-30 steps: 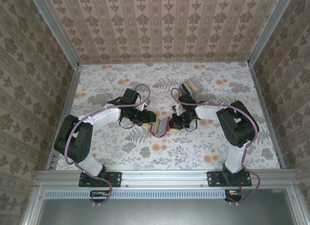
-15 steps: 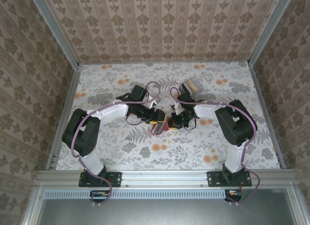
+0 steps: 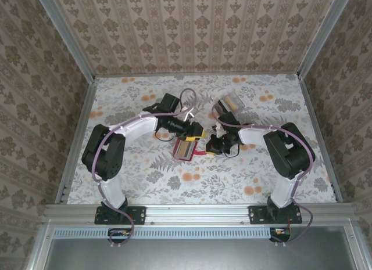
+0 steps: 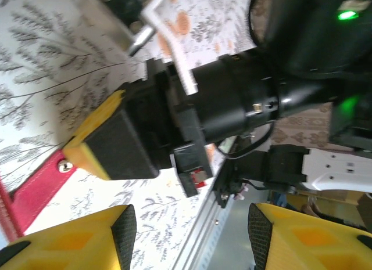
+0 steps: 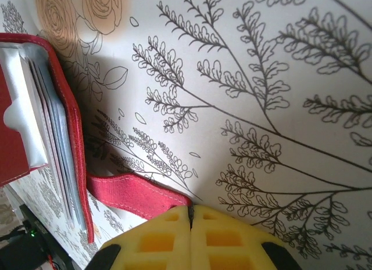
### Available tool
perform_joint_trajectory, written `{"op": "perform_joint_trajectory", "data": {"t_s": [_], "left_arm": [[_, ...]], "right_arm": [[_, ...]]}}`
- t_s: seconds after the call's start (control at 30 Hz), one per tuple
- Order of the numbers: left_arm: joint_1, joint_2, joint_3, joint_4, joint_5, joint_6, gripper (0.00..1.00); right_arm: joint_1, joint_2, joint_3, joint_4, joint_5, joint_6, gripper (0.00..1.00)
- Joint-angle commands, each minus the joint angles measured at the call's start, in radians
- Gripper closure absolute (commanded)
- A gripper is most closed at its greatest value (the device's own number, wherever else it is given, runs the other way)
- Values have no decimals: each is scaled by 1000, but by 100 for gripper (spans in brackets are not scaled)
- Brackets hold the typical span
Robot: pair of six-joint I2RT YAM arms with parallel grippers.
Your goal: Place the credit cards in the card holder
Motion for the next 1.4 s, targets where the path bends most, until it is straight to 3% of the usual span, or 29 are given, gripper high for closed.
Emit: {"op": "perform_joint_trajectory", "data": {"t_s": [0.0,0.13,0.23,0.4,0.5,0.53,0.73,0.93,1.13,1.37], "left_arm": [[44,-49,25,-58,88,24,43],[178,-152,-15,-74,18,-36,48],[305,-200,-36,-246,-217,-44,53],[351,-225,-116,-324,-419,41,47],[347,-165,-201,-217,-368,6,50],[337,-137,-222,-169,-301,-9,54],[214,-138,-230,-14,-197,-27,58],[160,-112,-185,6,-144,0,61],[99,23,-130,-70,-190,111,62],[88,58,-138,-10,-219,86,62]], "right_arm": [[-9,-28,-24,42,61,47,100],[-10,-32,-25,56,77,62,100],[-9,-29,-29,66,81,75,100],[-8,-30,-27,65,84,81,100],[-7,-32,-27,60,88,79,100],[-8,-32,-26,61,88,80,100],[-5,-23,-13,63,82,86,100],[-5,-4,6,86,47,88,100],[-5,-32,-13,151,22,115,100],[-4,-86,-25,206,-17,136,100]]}}
